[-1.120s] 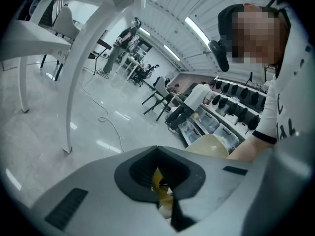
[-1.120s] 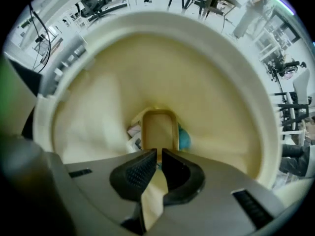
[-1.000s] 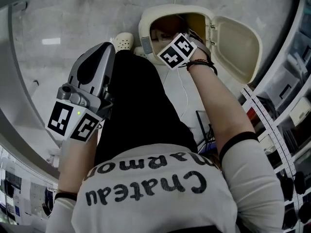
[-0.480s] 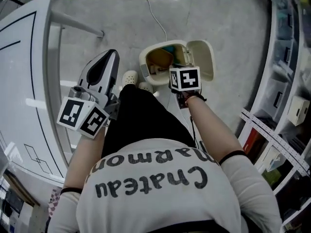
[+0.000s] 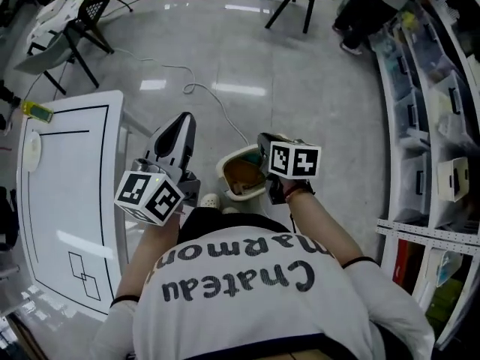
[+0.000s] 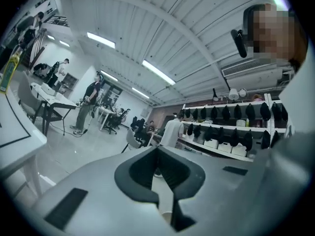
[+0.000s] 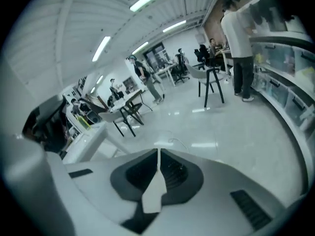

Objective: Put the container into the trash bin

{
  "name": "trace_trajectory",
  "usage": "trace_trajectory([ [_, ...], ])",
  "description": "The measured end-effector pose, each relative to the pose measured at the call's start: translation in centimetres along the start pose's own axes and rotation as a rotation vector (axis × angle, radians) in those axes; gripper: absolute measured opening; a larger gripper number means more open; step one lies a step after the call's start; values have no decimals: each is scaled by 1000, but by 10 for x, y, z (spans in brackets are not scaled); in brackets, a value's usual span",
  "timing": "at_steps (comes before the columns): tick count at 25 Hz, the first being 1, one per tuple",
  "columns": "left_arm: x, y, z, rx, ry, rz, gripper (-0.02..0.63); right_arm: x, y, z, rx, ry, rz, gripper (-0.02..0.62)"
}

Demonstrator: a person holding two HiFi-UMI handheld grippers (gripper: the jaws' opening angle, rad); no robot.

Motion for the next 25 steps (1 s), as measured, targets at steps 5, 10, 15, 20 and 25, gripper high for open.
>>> trace_trajectory([
  [5,-8,28,21,12,-3,32,25,-63,46,-21,34,77,213,35],
  [10,-11,54,36,52,-26,92,25,-111,80,-36,34,135,372,35],
  [15,-12,62,50,71,-51,112,24,-144,95,-46,-33,136,462,35],
  [20,-13,63,59,85,-66,119,25,-155,92,-45,-57,127,480,35],
  [25,-13,57,61,85,-71,113,25,-158,86,-40,-53,119,483,35],
])
Point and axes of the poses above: the fingertips, and each gripper's own axes: x forward along the fingers, z to its right, y out of its top, the point moved 7 cm from there along -x, backward along the fingers, and after that the axes turned 7 degrees about -z, right-handed, at the moved point
